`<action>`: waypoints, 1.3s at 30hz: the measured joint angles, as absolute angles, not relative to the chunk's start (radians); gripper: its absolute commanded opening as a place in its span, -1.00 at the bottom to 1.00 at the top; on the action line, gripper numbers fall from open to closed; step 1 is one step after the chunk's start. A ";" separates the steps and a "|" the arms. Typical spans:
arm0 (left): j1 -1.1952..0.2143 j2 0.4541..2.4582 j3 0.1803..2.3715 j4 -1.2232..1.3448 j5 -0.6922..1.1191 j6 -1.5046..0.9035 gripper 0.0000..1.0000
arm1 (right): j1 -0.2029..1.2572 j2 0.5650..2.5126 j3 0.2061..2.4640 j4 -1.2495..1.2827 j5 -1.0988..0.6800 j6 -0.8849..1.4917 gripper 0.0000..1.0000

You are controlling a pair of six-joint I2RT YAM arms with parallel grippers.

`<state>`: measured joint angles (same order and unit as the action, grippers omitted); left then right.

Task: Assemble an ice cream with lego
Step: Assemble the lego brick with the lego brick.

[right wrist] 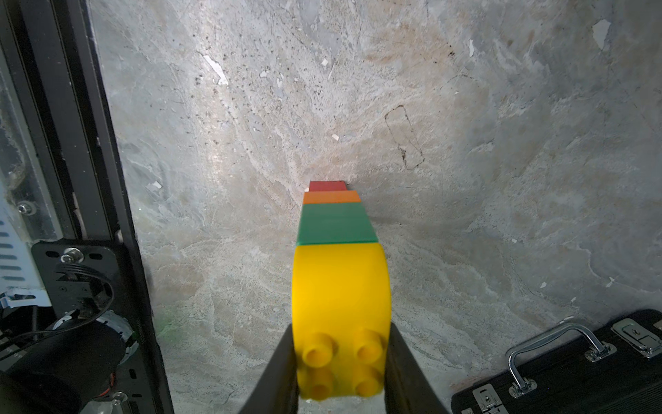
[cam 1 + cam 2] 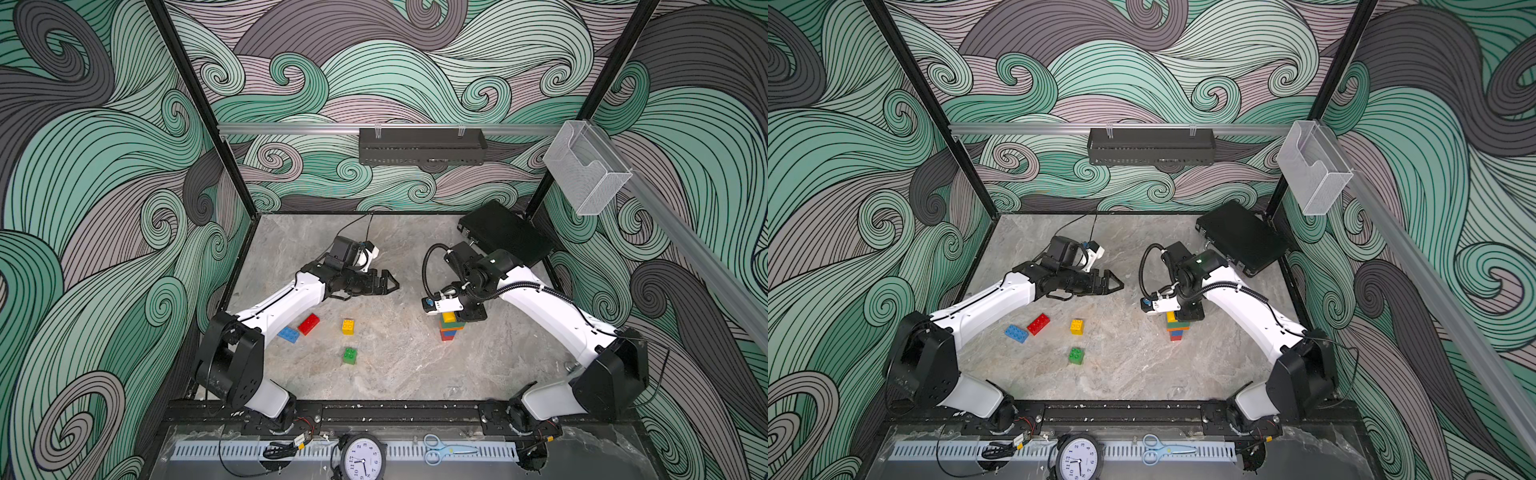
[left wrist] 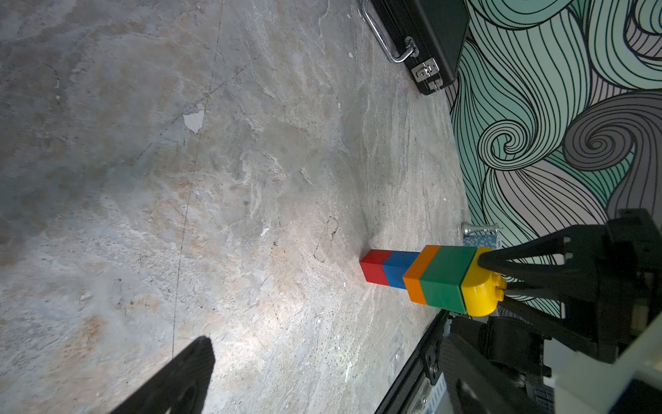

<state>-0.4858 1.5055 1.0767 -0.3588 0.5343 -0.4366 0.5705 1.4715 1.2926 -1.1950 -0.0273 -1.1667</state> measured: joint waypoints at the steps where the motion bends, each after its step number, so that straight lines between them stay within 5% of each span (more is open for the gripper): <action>1: -0.486 1.505 1.077 -0.359 0.534 -0.436 0.97 | 0.574 1.478 1.298 -1.200 -0.023 -1.165 -1.00; 39: -0.486 1.497 1.077 -0.366 0.530 -0.434 0.97 | 0.585 1.509 1.328 -1.239 -0.021 -1.007 -1.00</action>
<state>-0.4858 1.4971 1.0767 -0.3664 0.5297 -0.4339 0.5850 1.5093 1.3285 -1.2388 -0.0212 -1.0065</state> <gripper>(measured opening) 0.986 0.330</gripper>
